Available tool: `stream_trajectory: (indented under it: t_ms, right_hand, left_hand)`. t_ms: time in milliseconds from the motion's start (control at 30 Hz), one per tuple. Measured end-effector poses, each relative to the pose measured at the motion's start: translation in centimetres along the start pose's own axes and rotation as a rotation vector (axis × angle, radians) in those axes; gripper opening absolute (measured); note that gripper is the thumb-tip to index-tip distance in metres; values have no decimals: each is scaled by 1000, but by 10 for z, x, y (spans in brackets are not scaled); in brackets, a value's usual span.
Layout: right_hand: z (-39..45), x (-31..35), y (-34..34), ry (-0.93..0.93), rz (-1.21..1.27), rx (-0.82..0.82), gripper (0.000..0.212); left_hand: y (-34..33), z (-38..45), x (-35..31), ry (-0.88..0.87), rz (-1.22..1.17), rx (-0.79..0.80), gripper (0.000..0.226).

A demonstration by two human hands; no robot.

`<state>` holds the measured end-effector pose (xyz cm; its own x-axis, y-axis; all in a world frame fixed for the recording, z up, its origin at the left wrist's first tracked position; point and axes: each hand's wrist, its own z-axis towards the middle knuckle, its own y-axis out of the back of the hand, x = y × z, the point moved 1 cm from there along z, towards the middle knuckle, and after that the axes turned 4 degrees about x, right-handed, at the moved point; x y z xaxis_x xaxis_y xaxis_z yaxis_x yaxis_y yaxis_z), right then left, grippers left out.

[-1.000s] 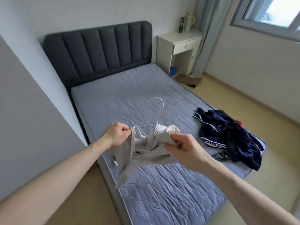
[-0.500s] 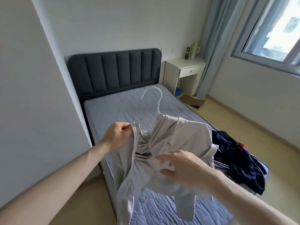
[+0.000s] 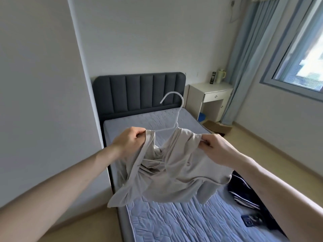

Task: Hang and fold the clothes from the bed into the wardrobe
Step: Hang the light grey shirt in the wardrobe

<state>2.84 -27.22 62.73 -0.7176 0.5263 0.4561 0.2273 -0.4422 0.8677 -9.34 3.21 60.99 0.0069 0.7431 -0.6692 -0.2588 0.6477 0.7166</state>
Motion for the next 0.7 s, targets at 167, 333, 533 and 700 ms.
stream_trajectory:
  t_ms: [167,333,533,700]
  right_hand:
    - [21,27,-29,25,91,54,26]
    - [33,41,-45,37,210,63,26]
    - [42,62,-65,133,392,145,40]
    - [47,102,-96,242,537,279,34]
  left_hand:
    - [2,7,-35,-53,57,64,36]
    - [6,1,-52,33,101,35,29]
    - [9,-50,-48,194,22,-162,39]
    - [29,-119,-35,325,179,-395,15]
